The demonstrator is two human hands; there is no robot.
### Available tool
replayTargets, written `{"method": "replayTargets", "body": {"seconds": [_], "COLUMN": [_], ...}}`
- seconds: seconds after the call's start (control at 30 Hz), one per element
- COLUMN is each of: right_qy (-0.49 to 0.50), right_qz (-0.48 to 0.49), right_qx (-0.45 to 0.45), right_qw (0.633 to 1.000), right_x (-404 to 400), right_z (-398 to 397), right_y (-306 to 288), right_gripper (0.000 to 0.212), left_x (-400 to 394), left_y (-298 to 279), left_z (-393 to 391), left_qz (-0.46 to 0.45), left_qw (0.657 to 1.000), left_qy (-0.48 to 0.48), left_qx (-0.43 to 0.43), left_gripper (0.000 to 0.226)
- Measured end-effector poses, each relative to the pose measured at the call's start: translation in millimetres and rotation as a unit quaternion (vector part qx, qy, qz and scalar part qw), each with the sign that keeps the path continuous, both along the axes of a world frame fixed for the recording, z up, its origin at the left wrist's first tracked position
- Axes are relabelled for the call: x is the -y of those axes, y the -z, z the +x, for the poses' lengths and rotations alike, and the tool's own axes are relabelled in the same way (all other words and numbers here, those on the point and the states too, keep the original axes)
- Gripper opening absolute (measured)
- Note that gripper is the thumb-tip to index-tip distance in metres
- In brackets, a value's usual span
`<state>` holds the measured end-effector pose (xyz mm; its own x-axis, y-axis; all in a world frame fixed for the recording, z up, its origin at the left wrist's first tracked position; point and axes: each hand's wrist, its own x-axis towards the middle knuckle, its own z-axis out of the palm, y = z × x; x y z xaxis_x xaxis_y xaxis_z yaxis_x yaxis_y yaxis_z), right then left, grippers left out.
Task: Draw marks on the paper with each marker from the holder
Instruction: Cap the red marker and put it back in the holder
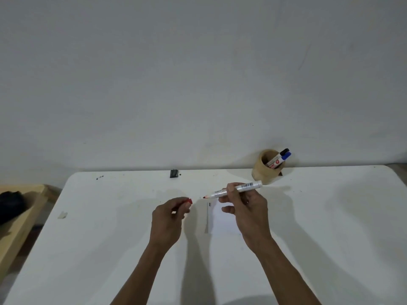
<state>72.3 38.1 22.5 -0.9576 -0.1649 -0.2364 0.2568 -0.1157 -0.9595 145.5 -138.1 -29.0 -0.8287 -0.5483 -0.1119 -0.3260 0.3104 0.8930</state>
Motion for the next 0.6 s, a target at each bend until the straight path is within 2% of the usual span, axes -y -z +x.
{"method": "replayTargets", "body": {"seconds": [0.07, 0.17, 0.5, 0.6], "right_qy": [-0.007, -0.012, 0.003, 0.0], "right_qz": [0.008, 0.007, 0.021, 0.028], "right_qx": [-0.033, -0.056, -0.07, -0.07], "right_qw": [0.999, 0.998, 0.997, 0.997], "right_x": [4, 9, 15, 17], "right_z": [10, 28, 81, 92], "right_y": [-12, -24, -30, -29], "right_gripper": [0.01, 0.01, 0.015, 0.016], "left_x": [-9, -18, -21, -20], "left_y": [-16, -32, -39, -40], "left_z": [11, 29, 80, 88], "left_qz": [0.076, 0.128, 0.181, 0.172], "left_qw": [0.995, 0.986, 0.975, 0.977], "left_qy": [-0.019, -0.024, -0.032, -0.019], "left_qx": [-0.056, -0.105, -0.125, -0.125], "left_gripper": [0.018, 0.015, 0.015, 0.016]}}
